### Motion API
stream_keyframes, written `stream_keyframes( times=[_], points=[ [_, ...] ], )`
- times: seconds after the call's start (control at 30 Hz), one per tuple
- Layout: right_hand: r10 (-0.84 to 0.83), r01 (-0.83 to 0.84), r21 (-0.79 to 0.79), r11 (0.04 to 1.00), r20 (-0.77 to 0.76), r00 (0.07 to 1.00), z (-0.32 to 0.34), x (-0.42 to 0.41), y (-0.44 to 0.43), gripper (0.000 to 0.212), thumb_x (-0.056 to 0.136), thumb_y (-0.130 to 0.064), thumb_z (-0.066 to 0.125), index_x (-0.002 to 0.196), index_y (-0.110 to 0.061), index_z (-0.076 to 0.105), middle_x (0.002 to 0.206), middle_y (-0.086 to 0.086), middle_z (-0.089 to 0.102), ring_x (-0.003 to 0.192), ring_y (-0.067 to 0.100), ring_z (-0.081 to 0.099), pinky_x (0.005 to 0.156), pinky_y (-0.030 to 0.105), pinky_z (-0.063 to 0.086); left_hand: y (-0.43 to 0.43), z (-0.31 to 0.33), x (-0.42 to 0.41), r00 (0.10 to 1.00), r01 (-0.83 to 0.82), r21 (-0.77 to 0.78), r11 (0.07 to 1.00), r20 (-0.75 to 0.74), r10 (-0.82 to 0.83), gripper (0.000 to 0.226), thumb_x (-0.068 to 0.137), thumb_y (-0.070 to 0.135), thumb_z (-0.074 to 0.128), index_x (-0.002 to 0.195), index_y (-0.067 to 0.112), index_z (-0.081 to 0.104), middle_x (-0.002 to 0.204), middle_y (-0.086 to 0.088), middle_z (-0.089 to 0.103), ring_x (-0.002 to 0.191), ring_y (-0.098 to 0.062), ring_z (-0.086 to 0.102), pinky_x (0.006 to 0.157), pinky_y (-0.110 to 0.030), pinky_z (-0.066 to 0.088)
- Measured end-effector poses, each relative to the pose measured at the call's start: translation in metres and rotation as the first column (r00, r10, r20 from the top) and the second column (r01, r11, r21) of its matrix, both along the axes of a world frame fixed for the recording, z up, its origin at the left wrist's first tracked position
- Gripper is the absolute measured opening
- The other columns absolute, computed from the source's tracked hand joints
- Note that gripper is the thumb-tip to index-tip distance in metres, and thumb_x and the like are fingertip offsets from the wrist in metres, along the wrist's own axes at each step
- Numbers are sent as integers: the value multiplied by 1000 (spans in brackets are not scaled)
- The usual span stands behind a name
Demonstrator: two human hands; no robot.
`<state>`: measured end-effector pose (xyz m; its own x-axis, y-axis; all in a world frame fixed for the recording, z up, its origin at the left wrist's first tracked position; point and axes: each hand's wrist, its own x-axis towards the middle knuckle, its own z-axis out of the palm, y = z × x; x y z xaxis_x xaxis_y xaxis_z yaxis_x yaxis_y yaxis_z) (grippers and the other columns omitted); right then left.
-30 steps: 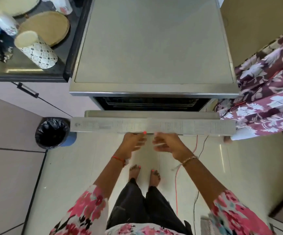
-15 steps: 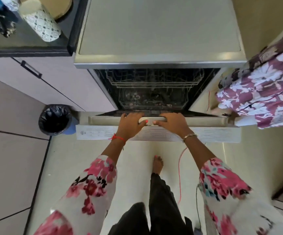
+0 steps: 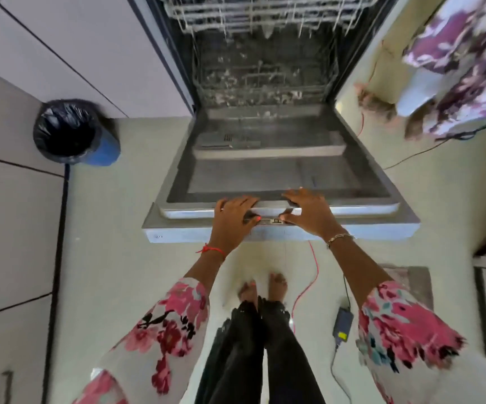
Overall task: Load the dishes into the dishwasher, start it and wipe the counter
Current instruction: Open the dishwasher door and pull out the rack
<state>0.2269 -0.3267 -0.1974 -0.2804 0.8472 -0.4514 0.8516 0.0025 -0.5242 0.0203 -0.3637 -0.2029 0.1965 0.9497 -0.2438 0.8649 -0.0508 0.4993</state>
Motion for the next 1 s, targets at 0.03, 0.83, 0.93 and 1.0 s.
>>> stream_keyframes(
  times=[0.03, 0.83, 0.93, 1.0],
  points=[
    [23, -22, -40, 999, 23, 999, -14, 0, -12, 62, 81, -40, 67, 136, -23, 46, 147, -4, 40, 139, 16, 30, 111, 36, 18, -11, -15, -1, 1000, 17, -16, 1000, 0, -17, 42, 85, 35, 58, 125, 21, 57, 126, -1, 60, 121, -21, 52, 100, -38, 28],
    [198, -254, 167, 953, 294, 935, -382, 12, -162, 60, 83, -46, 37, 139, -27, 33, 145, 0, 42, 136, 22, 25, 107, 43, 18, -145, -368, -3, 944, 236, -37, 971, -230, -238, 64, 87, 13, 59, 141, 30, 30, 150, 7, 33, 138, -14, 30, 109, -31, 15],
    [199, -263, 177, 948, 310, 930, -384, 12, -162, 61, 83, -46, 36, 141, -28, 30, 148, -1, 38, 137, 22, 24, 108, 44, 17, -145, -372, -3, 940, 242, -36, 970, -240, -243, 64, 88, 12, 54, 142, 31, 27, 151, 7, 29, 139, -12, 23, 111, -31, 11],
    [200, -260, 172, 950, 302, 932, -382, 12, -161, 61, 84, -46, 37, 142, -28, 30, 149, -1, 36, 138, 23, 23, 109, 44, 16, -145, -373, -4, 942, 243, -38, 969, -230, -245, 63, 88, 11, 51, 143, 30, 26, 152, 6, 29, 140, -13, 23, 111, -31, 10]
  ],
)
